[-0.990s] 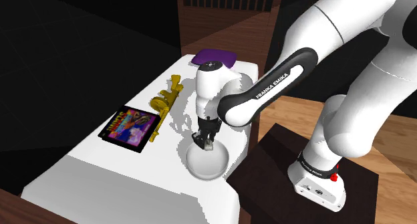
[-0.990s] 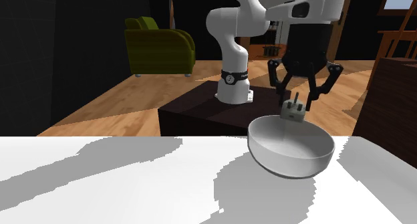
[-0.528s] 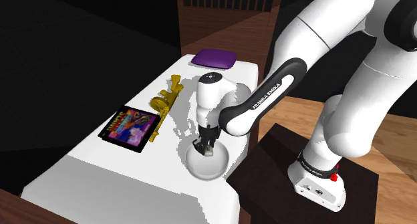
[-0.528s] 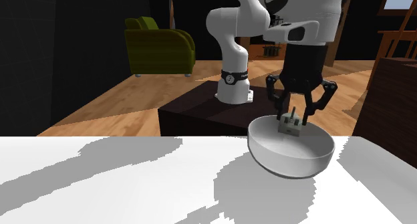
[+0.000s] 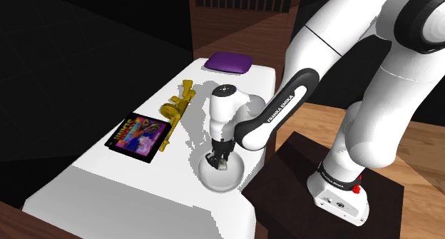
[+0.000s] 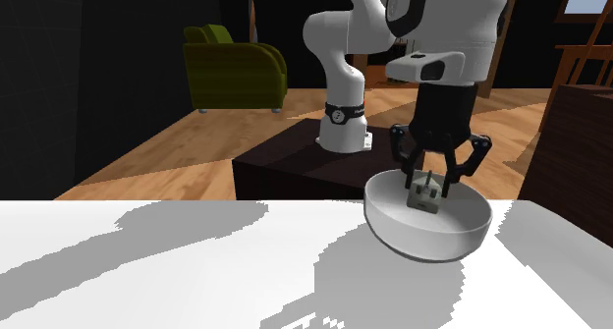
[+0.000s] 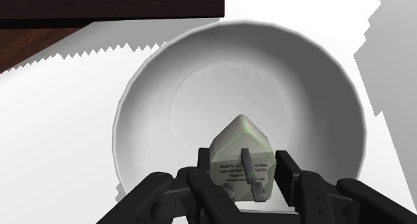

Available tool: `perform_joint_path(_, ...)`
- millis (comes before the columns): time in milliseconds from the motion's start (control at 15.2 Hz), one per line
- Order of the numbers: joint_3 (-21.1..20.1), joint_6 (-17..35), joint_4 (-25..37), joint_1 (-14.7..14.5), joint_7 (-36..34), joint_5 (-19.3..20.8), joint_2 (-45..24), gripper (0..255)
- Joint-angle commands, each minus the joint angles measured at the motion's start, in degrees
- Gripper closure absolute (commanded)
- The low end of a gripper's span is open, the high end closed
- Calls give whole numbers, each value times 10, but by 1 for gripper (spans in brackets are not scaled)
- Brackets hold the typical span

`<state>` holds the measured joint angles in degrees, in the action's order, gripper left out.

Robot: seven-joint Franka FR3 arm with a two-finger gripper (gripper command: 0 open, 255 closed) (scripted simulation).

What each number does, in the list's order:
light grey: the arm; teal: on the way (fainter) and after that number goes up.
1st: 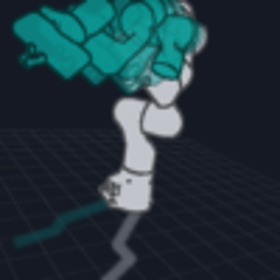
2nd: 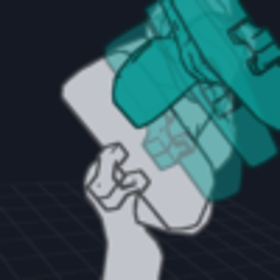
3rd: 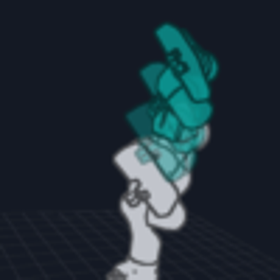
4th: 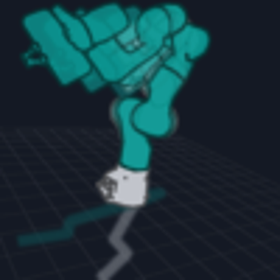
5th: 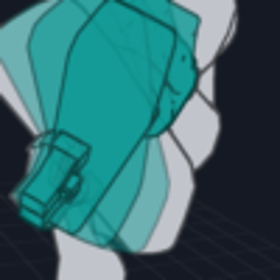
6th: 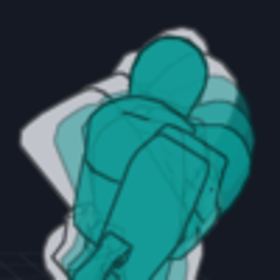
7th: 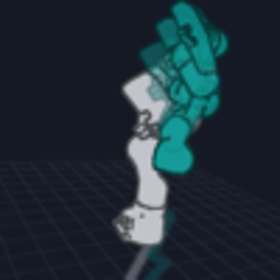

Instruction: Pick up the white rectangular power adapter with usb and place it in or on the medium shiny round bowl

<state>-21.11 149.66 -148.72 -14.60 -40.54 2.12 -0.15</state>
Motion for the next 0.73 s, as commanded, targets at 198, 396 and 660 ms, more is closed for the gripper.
perform_joint_path(198, 0, 1, 0, 0, 0, 0, -1, 0)
perform_joint_path(396, 0, 1, 0, 0, 0, 0, -1, 0)
perform_joint_path(660, -2, -43, 5, -2, 20, -28, 41, 0)
